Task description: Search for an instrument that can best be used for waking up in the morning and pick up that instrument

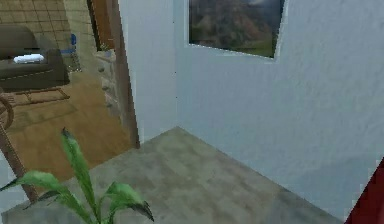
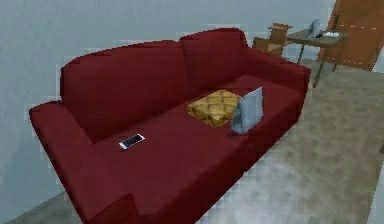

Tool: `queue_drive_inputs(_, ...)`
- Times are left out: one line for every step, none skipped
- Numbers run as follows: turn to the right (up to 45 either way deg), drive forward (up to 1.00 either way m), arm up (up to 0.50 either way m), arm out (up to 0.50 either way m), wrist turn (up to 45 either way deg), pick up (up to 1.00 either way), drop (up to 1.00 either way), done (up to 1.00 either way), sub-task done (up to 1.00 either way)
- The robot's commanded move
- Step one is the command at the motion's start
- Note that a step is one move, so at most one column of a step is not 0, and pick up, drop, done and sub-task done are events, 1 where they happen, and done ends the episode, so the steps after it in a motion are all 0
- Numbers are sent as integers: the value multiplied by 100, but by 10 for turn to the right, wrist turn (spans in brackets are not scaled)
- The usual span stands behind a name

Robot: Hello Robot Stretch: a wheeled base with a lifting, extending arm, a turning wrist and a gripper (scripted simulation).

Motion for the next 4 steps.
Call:
queue_drive_inputs(0, 85, 0, 0, 0, 0, 0, 0, 0)
queue_drive_inputs(0, 20, 0, 0, 0, 0, 0, 0, 0)
queue_drive_inputs(-390, 0, 0, 0, 0, 0, 0, 0, 0)
queue_drive_inputs(0, 30, 0, 0, 0, 0, 0, 0, 0)
